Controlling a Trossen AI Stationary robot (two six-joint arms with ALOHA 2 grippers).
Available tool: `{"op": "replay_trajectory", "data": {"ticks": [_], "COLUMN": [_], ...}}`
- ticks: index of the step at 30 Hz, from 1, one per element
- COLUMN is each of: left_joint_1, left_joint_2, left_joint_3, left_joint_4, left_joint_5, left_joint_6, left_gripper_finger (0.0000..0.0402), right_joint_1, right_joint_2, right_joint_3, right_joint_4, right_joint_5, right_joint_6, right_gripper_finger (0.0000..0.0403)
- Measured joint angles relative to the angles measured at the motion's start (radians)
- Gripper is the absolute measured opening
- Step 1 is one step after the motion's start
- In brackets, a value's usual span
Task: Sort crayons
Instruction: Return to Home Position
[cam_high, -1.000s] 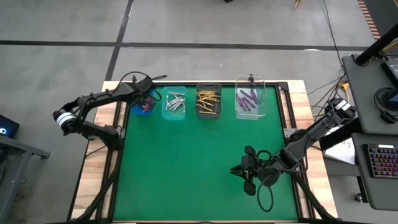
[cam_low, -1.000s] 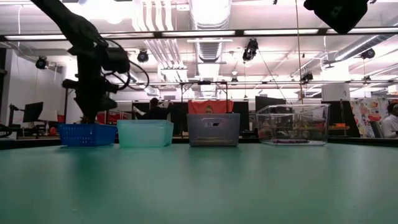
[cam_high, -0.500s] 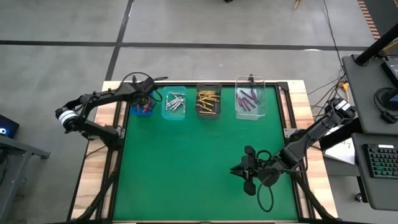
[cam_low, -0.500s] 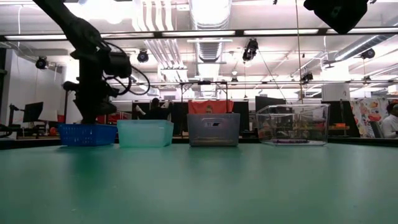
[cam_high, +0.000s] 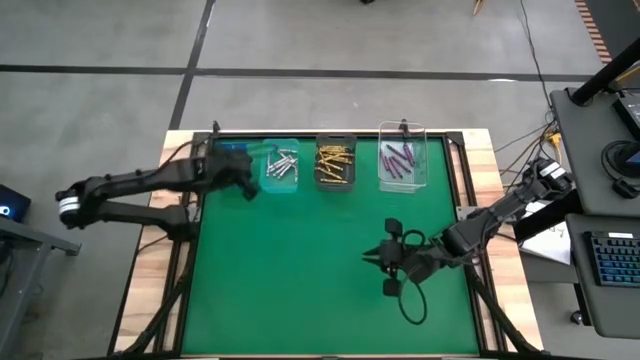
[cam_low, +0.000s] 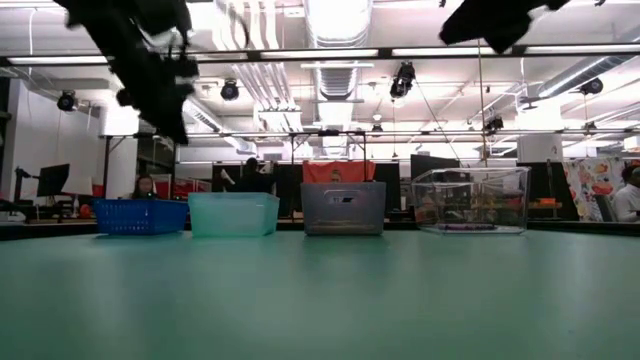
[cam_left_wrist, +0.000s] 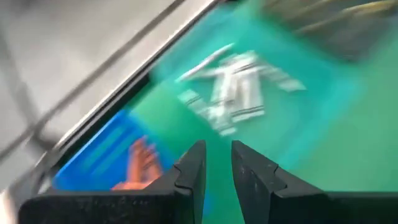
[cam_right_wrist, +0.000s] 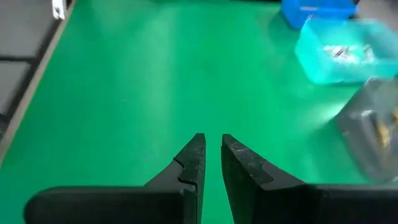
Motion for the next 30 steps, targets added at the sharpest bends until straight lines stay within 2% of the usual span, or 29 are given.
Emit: {"op": "replay_trajectory", "data": {"ticks": [3, 6, 9, 11, 17, 30], "left_joint_1": [-0.151, -0.278, -0.362, -0.395, -0.407, -0.407], "left_joint_2": [-0.084, -0.178, -0.278, -0.349, -0.556, -0.888], "left_joint_3": [-0.042, -0.117, -0.209, -0.265, -0.366, -0.368], "left_joint_4": [0.086, 0.202, 0.297, 0.326, 0.365, 0.386], "left_joint_5": [0.017, 0.090, 0.160, 0.174, 0.174, 0.173], "left_joint_6": [0.076, 0.166, 0.196, 0.198, 0.196, 0.209], "left_gripper_finger": [0.0059, 0.0058, 0.0058, 0.0058, 0.0042, 0.0037], "right_joint_1": [-0.043, -0.083, -0.114, -0.131, -0.192, -0.321], "right_joint_2": [-0.004, -0.031, -0.087, -0.136, -0.309, -0.665], "right_joint_3": [-0.002, -0.024, -0.060, -0.090, -0.204, -0.463], "right_joint_4": [0.032, 0.126, 0.191, 0.193, 0.212, 0.313], "right_joint_5": [-0.037, -0.142, -0.215, -0.214, -0.214, -0.271], "right_joint_6": [-0.134, -0.273, -0.334, -0.345, -0.351, -0.350], "right_gripper_finger": [0.0043, 0.0043, 0.0043, 0.0043, 0.0043, 0.0043]}}
